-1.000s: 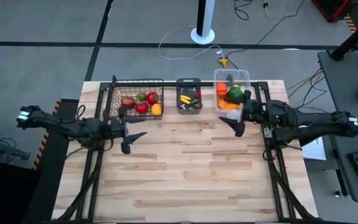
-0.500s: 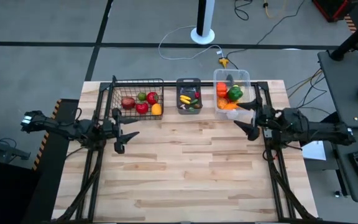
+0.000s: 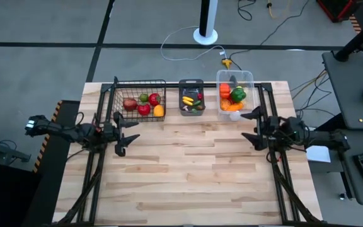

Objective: Sort produce into baskets
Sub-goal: Return to Home Position

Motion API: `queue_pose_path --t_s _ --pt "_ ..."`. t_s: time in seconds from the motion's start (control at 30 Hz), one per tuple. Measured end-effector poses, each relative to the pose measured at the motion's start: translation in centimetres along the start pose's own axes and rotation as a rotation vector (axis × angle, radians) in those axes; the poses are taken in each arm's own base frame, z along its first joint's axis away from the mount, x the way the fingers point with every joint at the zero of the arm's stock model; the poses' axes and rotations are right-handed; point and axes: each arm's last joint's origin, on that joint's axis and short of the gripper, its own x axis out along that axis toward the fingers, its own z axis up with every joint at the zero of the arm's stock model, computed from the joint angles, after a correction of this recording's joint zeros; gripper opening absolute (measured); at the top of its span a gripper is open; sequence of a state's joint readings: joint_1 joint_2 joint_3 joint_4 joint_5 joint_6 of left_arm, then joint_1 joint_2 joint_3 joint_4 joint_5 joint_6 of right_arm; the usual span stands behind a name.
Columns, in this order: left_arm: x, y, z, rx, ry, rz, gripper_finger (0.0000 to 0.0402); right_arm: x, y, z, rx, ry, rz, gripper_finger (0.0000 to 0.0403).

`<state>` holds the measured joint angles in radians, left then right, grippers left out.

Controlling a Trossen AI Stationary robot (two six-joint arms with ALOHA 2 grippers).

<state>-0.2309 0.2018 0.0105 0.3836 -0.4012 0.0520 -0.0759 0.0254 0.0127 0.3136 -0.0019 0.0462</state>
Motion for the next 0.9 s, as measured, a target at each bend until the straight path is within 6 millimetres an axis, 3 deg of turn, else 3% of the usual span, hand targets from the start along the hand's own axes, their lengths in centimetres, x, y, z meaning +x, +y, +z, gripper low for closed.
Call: queue_pose_path --t_s 0.27,0.37,0.53,0.9 --pt "0.0 0.0 -1.2 0.037 0.113 0.007 0.0232 0.1 0.2 0.0 -0.094 -0.005 0.038 0.0396" --pt "0.0 0.3 -1.2 0.013 0.12 0.105 0.0232 0.1 0.1 0.0 -0.115 -0.001 0.038 0.0396" --pt "0.0 0.8 -1.3 -0.02 0.125 0.294 0.0232 0.1 0.1 -0.3 -0.052 0.033 0.037 0.0396" --pt "0.1 0.7 -1.3 -0.009 0.141 0.297 0.0232 0.1 0.1 -0.4 0.035 0.039 0.035 0.0396"
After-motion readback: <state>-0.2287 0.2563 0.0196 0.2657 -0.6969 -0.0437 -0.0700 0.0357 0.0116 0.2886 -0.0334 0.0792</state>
